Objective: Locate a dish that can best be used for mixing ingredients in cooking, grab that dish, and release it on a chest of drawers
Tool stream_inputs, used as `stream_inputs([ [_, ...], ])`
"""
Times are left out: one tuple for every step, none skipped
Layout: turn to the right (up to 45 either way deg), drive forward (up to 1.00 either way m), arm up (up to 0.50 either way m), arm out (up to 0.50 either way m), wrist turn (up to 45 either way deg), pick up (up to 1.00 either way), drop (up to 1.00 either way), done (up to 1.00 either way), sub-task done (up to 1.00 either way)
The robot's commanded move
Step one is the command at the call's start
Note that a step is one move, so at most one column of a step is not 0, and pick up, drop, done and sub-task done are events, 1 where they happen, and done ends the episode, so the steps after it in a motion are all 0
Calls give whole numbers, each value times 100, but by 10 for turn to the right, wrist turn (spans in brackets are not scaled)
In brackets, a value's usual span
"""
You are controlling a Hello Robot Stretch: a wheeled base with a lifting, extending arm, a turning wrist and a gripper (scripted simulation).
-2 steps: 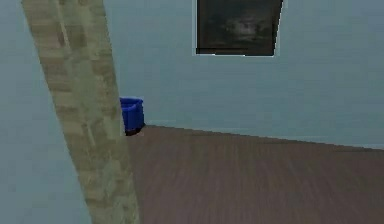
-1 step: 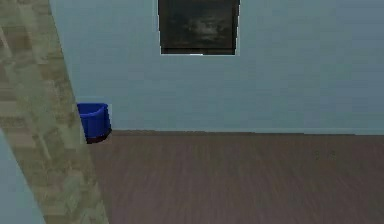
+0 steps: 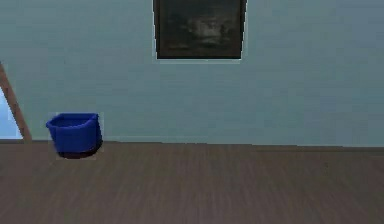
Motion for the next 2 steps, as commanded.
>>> stream_inputs([
  [0,45,0,0,0,0,0,0,0],
  [-450,0,0,0,0,0,0,0,0],
])
